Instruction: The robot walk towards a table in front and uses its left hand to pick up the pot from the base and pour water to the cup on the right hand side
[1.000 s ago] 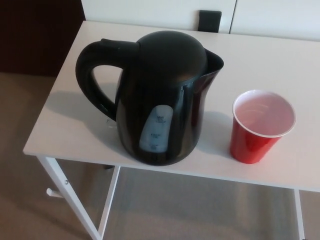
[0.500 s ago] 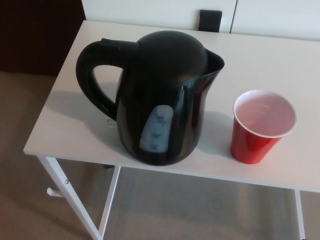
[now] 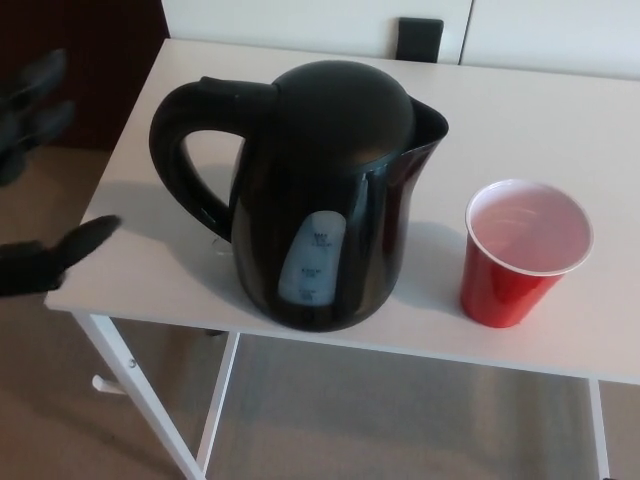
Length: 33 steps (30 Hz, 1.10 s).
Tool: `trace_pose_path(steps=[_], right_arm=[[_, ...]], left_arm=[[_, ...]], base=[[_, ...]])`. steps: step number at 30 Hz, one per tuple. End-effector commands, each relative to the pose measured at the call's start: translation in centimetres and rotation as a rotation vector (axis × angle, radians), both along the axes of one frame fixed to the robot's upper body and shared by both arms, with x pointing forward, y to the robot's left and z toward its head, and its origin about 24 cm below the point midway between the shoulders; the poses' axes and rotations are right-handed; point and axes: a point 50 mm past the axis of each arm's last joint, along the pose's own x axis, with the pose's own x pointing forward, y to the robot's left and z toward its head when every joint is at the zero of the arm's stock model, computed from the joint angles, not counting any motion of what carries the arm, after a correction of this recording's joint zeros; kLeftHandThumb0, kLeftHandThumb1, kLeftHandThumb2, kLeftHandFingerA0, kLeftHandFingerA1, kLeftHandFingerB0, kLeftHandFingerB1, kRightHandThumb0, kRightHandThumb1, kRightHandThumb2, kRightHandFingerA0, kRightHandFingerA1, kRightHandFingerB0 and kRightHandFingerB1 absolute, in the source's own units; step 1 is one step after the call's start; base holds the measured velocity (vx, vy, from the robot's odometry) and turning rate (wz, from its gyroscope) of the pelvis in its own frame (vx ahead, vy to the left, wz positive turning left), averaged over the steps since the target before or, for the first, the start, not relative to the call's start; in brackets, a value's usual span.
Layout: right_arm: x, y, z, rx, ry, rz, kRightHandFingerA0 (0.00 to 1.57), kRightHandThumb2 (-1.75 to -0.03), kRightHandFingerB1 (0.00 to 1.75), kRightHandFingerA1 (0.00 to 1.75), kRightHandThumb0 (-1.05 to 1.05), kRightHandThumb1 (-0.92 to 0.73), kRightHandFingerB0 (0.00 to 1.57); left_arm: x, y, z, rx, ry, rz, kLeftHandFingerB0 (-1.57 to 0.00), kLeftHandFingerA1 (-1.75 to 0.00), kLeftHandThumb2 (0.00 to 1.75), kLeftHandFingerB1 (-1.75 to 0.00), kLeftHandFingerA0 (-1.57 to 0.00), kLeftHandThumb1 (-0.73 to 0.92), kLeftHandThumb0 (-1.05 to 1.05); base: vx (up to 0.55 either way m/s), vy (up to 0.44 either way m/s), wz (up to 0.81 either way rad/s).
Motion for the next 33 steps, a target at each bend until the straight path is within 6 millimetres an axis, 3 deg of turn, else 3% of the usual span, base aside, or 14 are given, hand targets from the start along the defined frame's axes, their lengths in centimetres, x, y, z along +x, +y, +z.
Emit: trace_pose_path(steps=[1, 6, 7, 13, 14, 18, 19, 33], right_arm=[[-0.1, -0.6, 0.2, 0.001, 0.006, -0.024, 0.65, -0.59, 0.43, 0.51, -0.31, -0.65, 0.46], [0.0, -0.5, 0.3, -0.004, 0.005, -0.023, 0.65, -0.59, 0.43, 0.49, -0.31, -0.65, 0.46], [0.1, -0.5, 0.3, -0.004, 0.006, -0.02, 0.67, -0.58, 0.43, 0.5, -0.32, -0.63, 0.47], [0.2, -0.3, 0.3, 0.002, 0.005, -0.005, 0.66, -0.58, 0.43, 0.51, -0.31, -0.64, 0.46], [0.2, -0.3, 0.3, -0.002, 0.011, -0.001, 0.66, -0.58, 0.43, 0.5, -0.32, -0.63, 0.46], [0.1, -0.2, 0.3, -0.004, 0.021, 0.001, 0.65, -0.59, 0.43, 0.5, -0.32, -0.64, 0.46], [0.2, -0.2, 0.3, -0.006, 0.019, 0.003, 0.66, -0.59, 0.43, 0.5, -0.33, -0.64, 0.46], [0.3, -0.1, 0.6, -0.011, 0.018, 0.037, 0.64, -0.59, 0.42, 0.5, -0.32, -0.65, 0.44]], left_arm=[[3.0, -2.0, 0.1, 0.191, 0.169, 0.096, -0.17, -0.33, 0.56, -0.27, -0.22, 0.51, -0.53], [3.3, -2.4, -0.2, 0.198, 0.181, 0.104, -0.17, -0.33, 0.56, -0.27, -0.22, 0.52, -0.51], [3.4, -2.4, -0.4, 0.192, 0.192, 0.114, -0.12, -0.39, 0.68, -0.35, -0.17, 0.45, -0.57], [3.8, -2.1, -1.1, 0.198, 0.225, 0.155, -0.13, -0.4, 0.68, -0.35, -0.18, 0.45, -0.56], [3.9, -2.0, -1.1, 0.202, 0.227, 0.163, -0.06, -0.5, 0.89, -0.5, -0.07, 0.33, -0.28], [4.3, -2.4, -0.8, 0.197, 0.226, 0.166, -0.06, -0.5, 0.89, -0.49, -0.07, 0.33, -0.28], [4.4, -2.6, -0.7, 0.197, 0.223, 0.164, -0.13, -0.4, 0.71, -0.36, -0.2, 0.44, -0.61], [4.9, -3.9, 0.3, 0.203, 0.196, 0.166, -0.15, -0.41, 0.7, -0.36, -0.22, 0.44, -0.57]], base=[[0.0, 0.0, 0.0], [0.0, 0.0, 0.0], [0.0, 0.0, 0.0], [0.0, 0.0, 0.0], [0.0, 0.0, 0.0], [0.0, 0.0, 0.0], [0.0, 0.0, 0.0], [0.0, 0.0, 0.0]])
